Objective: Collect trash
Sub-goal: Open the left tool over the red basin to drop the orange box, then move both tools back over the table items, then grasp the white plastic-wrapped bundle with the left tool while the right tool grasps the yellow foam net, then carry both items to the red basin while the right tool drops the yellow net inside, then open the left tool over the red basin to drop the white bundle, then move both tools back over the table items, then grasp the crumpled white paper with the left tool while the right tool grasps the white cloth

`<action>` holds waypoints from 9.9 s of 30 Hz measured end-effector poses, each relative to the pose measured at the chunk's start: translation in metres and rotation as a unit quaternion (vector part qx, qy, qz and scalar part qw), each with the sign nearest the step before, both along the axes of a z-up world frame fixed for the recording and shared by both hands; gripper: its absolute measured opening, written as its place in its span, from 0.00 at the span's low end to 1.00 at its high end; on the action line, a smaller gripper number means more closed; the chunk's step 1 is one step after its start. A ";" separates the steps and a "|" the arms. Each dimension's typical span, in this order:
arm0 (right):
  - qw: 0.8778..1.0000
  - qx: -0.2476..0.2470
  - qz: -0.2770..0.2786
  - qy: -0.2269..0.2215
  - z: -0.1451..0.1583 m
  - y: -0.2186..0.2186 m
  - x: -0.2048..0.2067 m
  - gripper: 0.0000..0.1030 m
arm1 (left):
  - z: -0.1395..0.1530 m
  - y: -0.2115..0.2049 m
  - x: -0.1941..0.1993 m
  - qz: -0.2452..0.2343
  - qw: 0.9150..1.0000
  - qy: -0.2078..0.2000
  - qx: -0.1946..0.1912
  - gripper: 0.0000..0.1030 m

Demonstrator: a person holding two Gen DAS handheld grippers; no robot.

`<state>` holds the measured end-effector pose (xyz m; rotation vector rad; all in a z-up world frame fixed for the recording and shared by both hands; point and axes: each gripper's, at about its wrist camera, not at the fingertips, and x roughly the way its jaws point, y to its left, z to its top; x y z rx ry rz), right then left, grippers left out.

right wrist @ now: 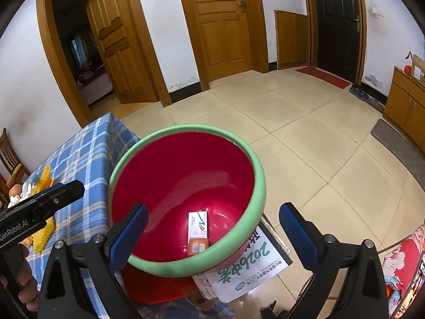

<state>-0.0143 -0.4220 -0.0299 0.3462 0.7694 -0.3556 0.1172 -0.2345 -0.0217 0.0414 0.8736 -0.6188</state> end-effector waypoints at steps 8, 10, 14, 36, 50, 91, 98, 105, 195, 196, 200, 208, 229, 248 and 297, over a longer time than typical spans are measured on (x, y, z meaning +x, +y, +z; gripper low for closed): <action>1.000 0.004 0.028 -0.011 0.010 0.025 0.001 0.99 | 0.009 0.041 -0.013 0.040 0.999 -0.007 -0.004 0.62; 0.999 0.003 0.040 -0.013 0.012 0.034 0.003 0.99 | 0.011 0.052 -0.016 0.050 0.999 -0.010 -0.004 0.62; 0.998 0.007 0.061 -0.015 0.014 0.051 0.006 0.99 | 0.015 0.076 -0.020 0.071 0.997 -0.016 0.002 0.62; 0.985 0.008 0.172 -0.012 0.022 0.154 0.038 0.99 | 0.009 0.228 -0.011 0.227 0.974 -0.014 0.012 0.62; 0.972 0.005 0.233 0.018 0.005 0.217 0.074 0.99 | -0.015 0.295 0.004 0.303 0.953 0.001 0.026 0.68; 0.963 0.059 0.263 0.000 -0.006 0.231 0.082 0.12 | -0.026 0.307 0.002 0.295 0.955 0.020 -0.023 0.27; 0.968 0.054 0.243 -0.021 0.008 0.214 0.066 0.12 | -0.007 0.292 -0.017 0.273 0.961 0.003 -0.033 0.27; 0.974 0.043 0.218 -0.038 0.021 0.195 0.051 0.12 | 0.011 0.267 -0.030 0.239 0.970 -0.009 -0.043 0.27; 0.994 0.051 -0.058 -0.073 0.007 -0.040 -0.036 0.51 | -0.016 -0.043 -0.017 -0.032 0.998 0.014 0.043 0.46; 0.994 0.052 -0.058 -0.075 0.008 -0.040 -0.036 0.52 | -0.014 -0.040 -0.017 -0.028 0.999 0.014 0.041 0.47; 0.994 0.052 -0.055 -0.079 0.012 -0.036 -0.041 0.57 | -0.009 -0.027 -0.019 -0.011 0.999 0.013 0.036 0.50; 0.994 0.052 -0.045 -0.085 0.020 -0.018 -0.043 0.71 | 0.007 0.010 -0.024 0.030 0.999 0.003 0.023 0.61; 0.994 0.061 0.040 -0.083 0.033 0.060 -0.031 0.81 | 0.025 0.140 -0.045 0.156 0.988 -0.014 0.004 0.65; 0.991 0.058 0.107 -0.050 0.027 0.119 0.000 0.84 | 0.008 0.254 -0.008 0.268 0.963 -0.014 0.035 0.65; 0.965 0.063 0.255 0.004 0.011 0.297 0.128 0.84 | -0.012 0.325 -0.002 0.302 0.953 -0.012 -0.014 0.47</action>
